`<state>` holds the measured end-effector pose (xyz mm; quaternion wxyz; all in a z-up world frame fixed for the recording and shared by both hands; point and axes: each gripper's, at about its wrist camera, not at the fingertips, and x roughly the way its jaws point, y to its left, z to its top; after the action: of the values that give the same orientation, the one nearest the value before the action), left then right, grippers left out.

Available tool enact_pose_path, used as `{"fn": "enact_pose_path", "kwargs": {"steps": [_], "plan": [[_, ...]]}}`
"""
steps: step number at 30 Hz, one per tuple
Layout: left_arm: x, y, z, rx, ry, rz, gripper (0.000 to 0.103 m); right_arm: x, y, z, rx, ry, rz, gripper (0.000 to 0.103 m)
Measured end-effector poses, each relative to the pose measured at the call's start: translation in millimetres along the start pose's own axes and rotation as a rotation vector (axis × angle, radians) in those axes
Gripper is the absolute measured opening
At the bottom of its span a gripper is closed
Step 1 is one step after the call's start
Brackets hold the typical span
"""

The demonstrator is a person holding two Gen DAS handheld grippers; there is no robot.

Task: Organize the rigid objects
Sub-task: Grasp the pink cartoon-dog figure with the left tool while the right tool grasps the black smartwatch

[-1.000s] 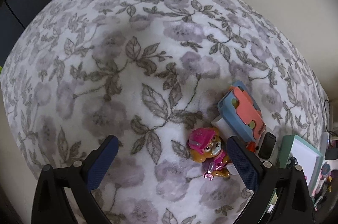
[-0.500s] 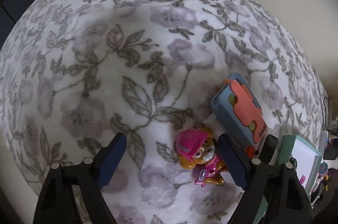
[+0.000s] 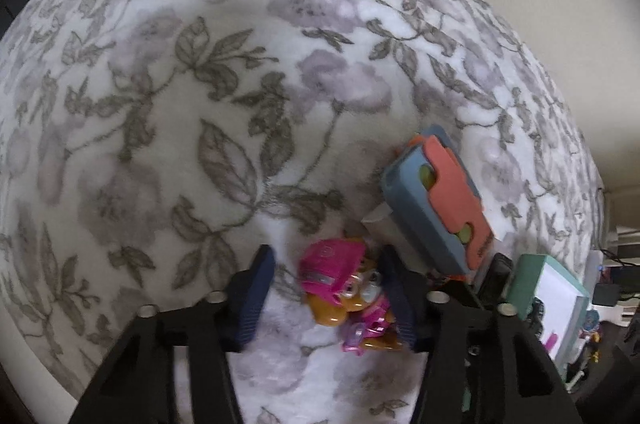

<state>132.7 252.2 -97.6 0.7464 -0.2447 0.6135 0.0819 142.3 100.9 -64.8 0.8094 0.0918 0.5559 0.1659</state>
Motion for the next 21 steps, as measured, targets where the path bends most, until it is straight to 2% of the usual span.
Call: {"fn": "enact_pose_path", "kwargs": {"steps": [4,7,21], "plan": [[-1,-3,0,0.007,0.000,-0.012,0.043,-2,0,-1,-0.009,-0.001,-0.010,0.044],[-2,-2,1,0.000,-0.003,-0.013,0.043,-6,-4,-1,0.004,-0.009,-0.012,0.034],[-36,1,5,0.014,-0.090,-0.013,0.043,-29,-20,-4,0.033,-0.024,-0.035,0.033]]}}
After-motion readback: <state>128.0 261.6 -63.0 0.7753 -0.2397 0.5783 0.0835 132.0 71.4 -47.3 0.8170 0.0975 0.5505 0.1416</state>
